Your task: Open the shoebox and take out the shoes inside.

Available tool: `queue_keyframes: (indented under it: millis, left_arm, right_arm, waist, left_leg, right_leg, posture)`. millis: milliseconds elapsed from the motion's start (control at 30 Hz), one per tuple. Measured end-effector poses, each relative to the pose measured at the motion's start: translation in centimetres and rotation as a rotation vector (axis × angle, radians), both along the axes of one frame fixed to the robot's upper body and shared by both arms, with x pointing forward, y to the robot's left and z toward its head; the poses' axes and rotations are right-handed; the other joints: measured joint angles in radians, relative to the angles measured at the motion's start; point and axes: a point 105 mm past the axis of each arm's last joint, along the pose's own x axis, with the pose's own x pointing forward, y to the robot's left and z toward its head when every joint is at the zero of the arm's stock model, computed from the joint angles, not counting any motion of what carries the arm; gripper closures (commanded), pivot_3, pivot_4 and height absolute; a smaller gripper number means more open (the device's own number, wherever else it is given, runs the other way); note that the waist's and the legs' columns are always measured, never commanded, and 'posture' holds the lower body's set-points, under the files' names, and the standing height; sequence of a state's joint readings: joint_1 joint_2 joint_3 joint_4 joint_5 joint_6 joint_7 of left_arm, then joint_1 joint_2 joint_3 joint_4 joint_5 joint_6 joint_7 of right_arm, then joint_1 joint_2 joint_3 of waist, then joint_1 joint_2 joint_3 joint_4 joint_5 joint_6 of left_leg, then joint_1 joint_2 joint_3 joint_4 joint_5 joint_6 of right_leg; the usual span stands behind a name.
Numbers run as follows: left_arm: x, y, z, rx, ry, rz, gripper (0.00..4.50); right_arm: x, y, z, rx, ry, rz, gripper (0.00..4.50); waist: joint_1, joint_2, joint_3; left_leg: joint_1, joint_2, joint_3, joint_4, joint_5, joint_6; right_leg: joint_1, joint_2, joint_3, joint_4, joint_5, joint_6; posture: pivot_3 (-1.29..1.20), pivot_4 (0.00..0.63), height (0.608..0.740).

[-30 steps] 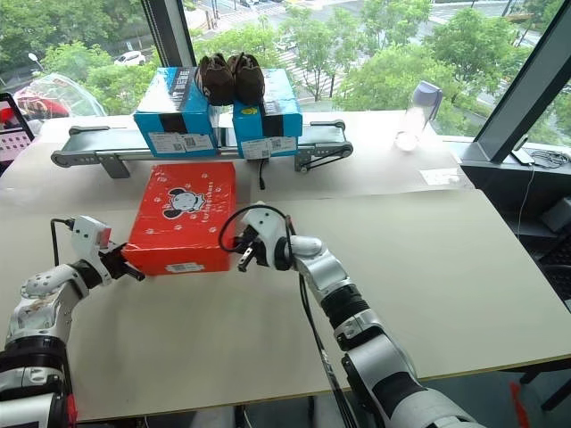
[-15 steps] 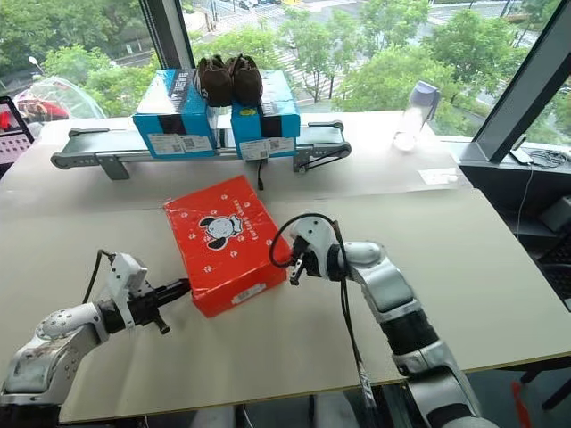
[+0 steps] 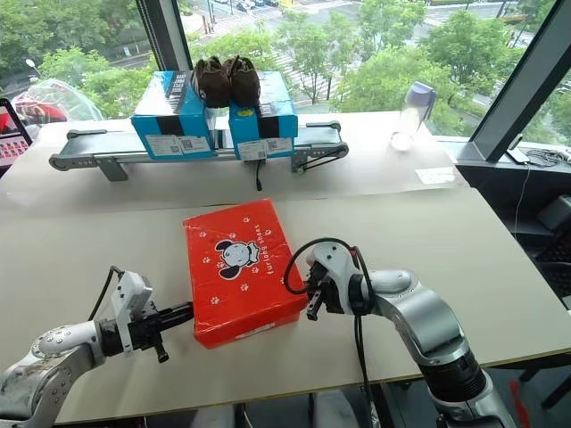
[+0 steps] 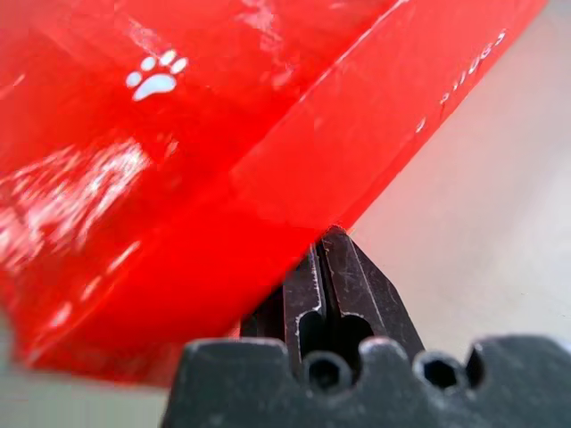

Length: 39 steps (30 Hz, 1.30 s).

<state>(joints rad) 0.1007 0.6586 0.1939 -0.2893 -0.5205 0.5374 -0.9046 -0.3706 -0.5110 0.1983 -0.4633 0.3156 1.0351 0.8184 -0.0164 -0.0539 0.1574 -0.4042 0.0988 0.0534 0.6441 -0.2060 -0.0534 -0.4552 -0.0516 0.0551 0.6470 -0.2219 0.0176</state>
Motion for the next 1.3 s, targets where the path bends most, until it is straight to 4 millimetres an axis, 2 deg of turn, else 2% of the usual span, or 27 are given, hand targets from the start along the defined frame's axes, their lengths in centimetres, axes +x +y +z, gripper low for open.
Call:
queue_keyframes:
  millis: [100, 233, 333, 433, 500, 567, 667, 700, 833, 933, 1000, 1033, 1133, 1233, 1300]
  left_arm:
    - [1.2, 0.6, 0.9, 0.020, -0.053, 0.006, 4.50]
    - [2.8, 3.4, 2.5, 0.089, -0.117, 0.068, 4.50]
    - [3.0, 4.2, 3.7, 0.114, -0.137, 0.058, 4.50]
    - [2.4, 5.2, 5.1, 0.155, -0.139, 0.015, 4.50]
    - [2.1, 6.3, 7.0, 0.179, -0.149, 0.011, 4.50]
    - [1.5, 7.0, 9.3, 0.168, -0.145, 0.010, 4.50]
    - [0.5, 6.8, 13.9, 0.166, -0.203, -0.018, 3.84]
    - [0.2, 6.4, 14.7, 0.156, -0.207, -0.035, 3.43]
    - [-1.5, 3.6, 15.2, 0.102, -0.138, -0.159, 1.97]
    - [-3.0, 1.7, 15.6, 0.172, -0.081, -0.262, 0.84]
    - [-3.3, 1.3, 15.9, 0.194, -0.077, -0.283, 0.17]
    - [-3.7, 1.1, 16.2, 0.216, -0.064, -0.300, 0.04]
    - [-4.2, 0.8, 16.8, 0.271, -0.029, -0.329, 0.04]
    - [-5.0, 0.1, 18.8, 0.296, -0.047, -0.378, 0.04]
    - [-5.3, -0.2, 19.4, 0.298, -0.052, -0.397, 0.04]
  right_arm:
    - [0.3, -1.2, -0.5, -0.035, 0.021, -0.017, 4.49]
    - [1.6, -5.9, -1.2, -0.152, 0.041, -0.104, 4.49]
    - [2.4, -8.3, -0.9, -0.193, 0.034, -0.134, 4.49]
    - [3.1, -10.2, 0.3, -0.214, 0.007, -0.121, 4.49]
    - [3.7, -11.1, 2.2, -0.203, -0.038, -0.110, 4.49]
    - [3.5, -10.9, 4.0, -0.159, -0.068, -0.046, 4.49]
    - [3.1, -10.0, 5.9, -0.109, -0.099, 0.045, 4.50]
    - [3.0, -9.8, 6.1, -0.101, -0.100, 0.057, 4.50]
    - [3.0, -9.2, 6.4, -0.097, -0.102, 0.087, 4.50]
    - [2.5, -8.4, 6.4, -0.089, -0.093, 0.138, 4.50]
    - [2.4, -8.2, 6.6, -0.085, -0.098, 0.148, 4.50]
    - [2.4, -8.1, 6.6, -0.087, -0.104, 0.149, 4.50]
    - [2.7, -7.7, 6.2, -0.086, -0.117, 0.155, 4.50]
    - [3.3, -6.4, 4.3, -0.062, -0.090, 0.179, 4.50]
    - [3.3, -5.6, 3.2, -0.066, -0.073, 0.208, 4.50]
  waist:
    - [0.003, 0.000, 0.000]
    - [0.003, 0.000, 0.000]
    - [-0.004, 0.000, 0.000]
    - [-0.008, -0.001, 0.001]
    - [-0.010, 0.000, 0.001]
    - [-0.011, -0.002, 0.003]
    - [-0.015, -0.003, 0.004]
    - [-0.015, -0.003, 0.004]
    - [-0.014, -0.003, 0.004]
    - [-0.014, -0.004, 0.005]
    - [-0.015, -0.003, 0.005]
    - [-0.016, -0.003, 0.006]
    - [-0.019, -0.004, 0.006]
    - [-0.024, -0.004, 0.007]
    - [-0.024, -0.002, 0.008]
  left_leg:
    - [-0.001, 0.000, 0.000, 0.000, 0.000, 0.000]
    - [-0.002, 0.000, 0.001, 0.000, 0.000, 0.000]
    - [-0.002, 0.000, 0.001, 0.000, -0.001, 0.001]
    - [-0.002, 0.000, 0.001, 0.000, -0.001, 0.001]
    - [-0.001, 0.001, 0.001, 0.000, -0.001, 0.001]
    - [-0.001, 0.002, 0.001, -0.001, -0.001, 0.001]
    - [0.000, 0.003, 0.002, -0.001, -0.001, 0.001]
    - [-0.001, 0.003, 0.002, -0.001, -0.001, 0.001]
    - [-0.001, 0.003, 0.002, -0.001, -0.001, 0.001]
    - [-0.001, 0.003, 0.002, -0.001, -0.001, 0.001]
    - [0.000, 0.003, 0.002, -0.001, -0.001, 0.001]
    - [0.000, 0.003, 0.002, -0.001, -0.001, 0.001]
    - [0.000, 0.003, 0.002, -0.001, -0.001, 0.001]
    - [0.000, 0.002, 0.003, -0.001, -0.001, 0.001]
    - [0.000, 0.002, 0.002, -0.001, -0.001, 0.001]
  right_leg:
    - [0.000, 0.000, 0.001, -0.001, 0.000, 0.001]
    - [0.000, 0.000, 0.002, -0.003, 0.001, 0.001]
    - [-0.001, 0.001, 0.003, -0.003, 0.001, 0.002]
    - [-0.002, 0.004, 0.005, -0.003, 0.001, 0.002]
    - [-0.002, 0.006, 0.008, -0.002, 0.001, 0.002]
    - [-0.002, 0.007, 0.009, -0.001, 0.000, 0.002]
    - [-0.002, 0.007, 0.010, -0.002, 0.000, 0.002]
    - [-0.002, 0.007, 0.010, -0.002, 0.000, 0.002]
    - [-0.002, 0.008, 0.010, -0.002, 0.000, 0.002]
    - [-0.002, 0.008, 0.010, -0.002, 0.000, 0.002]
    - [-0.002, 0.008, 0.010, -0.002, 0.000, 0.001]
    - [-0.003, 0.008, 0.011, -0.001, 0.000, 0.001]
    - [-0.003, 0.008, 0.011, -0.001, -0.002, -0.002]
    - [-0.003, 0.008, 0.011, -0.001, -0.002, -0.003]
    - [-0.003, 0.008, 0.011, -0.001, -0.001, -0.002]
  posture:
    - [0.00, 0.150, 0.740]
    - [0.00, 0.150, 0.740]
    - [0.00, 0.150, 0.740]
    - [0.00, 0.150, 0.740]
    - [0.00, 0.150, 0.740]
    - [0.00, 0.150, 0.740]
    - [0.00, 0.150, 0.740]
    - [0.00, 0.150, 0.740]
    - [0.00, 0.150, 0.740]
    - [0.00, 0.150, 0.740]
    - [0.00, 0.150, 0.740]
    - [0.00, 0.150, 0.740]
    - [0.00, 0.150, 0.740]
    - [0.00, 0.150, 0.740]
    - [0.00, 0.150, 0.740]
